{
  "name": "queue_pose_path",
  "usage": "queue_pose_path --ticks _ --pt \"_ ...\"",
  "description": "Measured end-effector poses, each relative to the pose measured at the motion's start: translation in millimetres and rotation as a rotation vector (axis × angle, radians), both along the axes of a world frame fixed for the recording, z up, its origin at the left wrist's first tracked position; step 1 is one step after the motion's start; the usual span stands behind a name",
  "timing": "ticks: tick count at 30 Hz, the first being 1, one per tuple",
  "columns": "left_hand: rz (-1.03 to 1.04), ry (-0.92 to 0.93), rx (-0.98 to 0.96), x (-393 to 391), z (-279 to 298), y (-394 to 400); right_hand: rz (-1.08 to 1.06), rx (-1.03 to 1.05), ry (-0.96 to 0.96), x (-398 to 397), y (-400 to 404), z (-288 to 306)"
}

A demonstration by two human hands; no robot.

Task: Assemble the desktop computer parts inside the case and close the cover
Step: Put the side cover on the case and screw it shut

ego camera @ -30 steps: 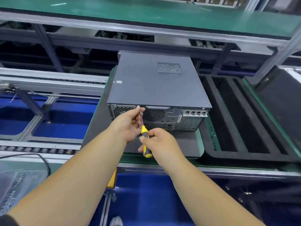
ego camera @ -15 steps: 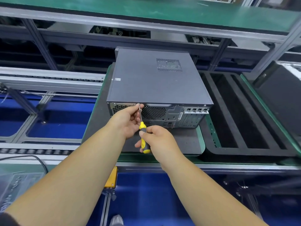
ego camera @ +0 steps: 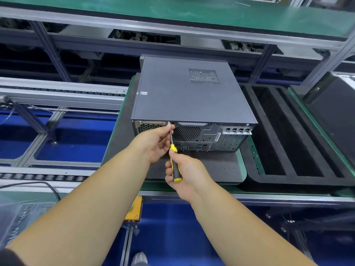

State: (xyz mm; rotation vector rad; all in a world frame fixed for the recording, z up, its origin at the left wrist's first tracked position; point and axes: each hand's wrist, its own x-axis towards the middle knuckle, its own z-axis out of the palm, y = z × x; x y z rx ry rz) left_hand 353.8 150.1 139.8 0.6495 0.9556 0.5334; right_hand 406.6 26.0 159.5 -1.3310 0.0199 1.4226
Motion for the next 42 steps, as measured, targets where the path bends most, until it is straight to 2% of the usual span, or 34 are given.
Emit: queue_pose_path --ticks 8,15,18,23,27,31,34,37,42 --pt "-0.082 0.041 0.099 -8.0 -0.4 -2.7 -0.015 -0.079 0.090 -2.3 5.0 5.1" --pt "-0.033 0.046 0.026 0.3 2.3 -1.7 -0.045 -0.015 0.036 -4.1 6.0 5.4" --pt "-0.020 0.088 0.007 -0.5 1.4 -2.6 -0.021 -0.048 0.081 -5.0 8.6 7.9" --pt "-0.122 0.036 0.132 -9.6 0.5 1.6 -0.037 -0.039 0.162 -1.0 11.5 9.6" --pt "-0.108 0.052 0.145 -8.9 1.2 3.6 -0.049 0.014 0.110 -3.5 7.1 6.9" --pt "-0.043 0.103 0.075 -3.5 1.5 1.7 -0.026 -0.048 0.044 -2.7 8.0 5.9" --pt "-0.039 0.126 0.087 -3.0 1.2 0.8 -0.017 -0.090 0.082 0.9 11.7 7.0" --pt "-0.100 0.057 0.120 -4.6 1.8 1.0 -0.039 -0.048 0.157 2.6 12.8 8.1" --pt "-0.074 0.074 0.112 -1.0 2.4 2.7 -0.029 -0.029 0.073 0.9 7.5 6.5"
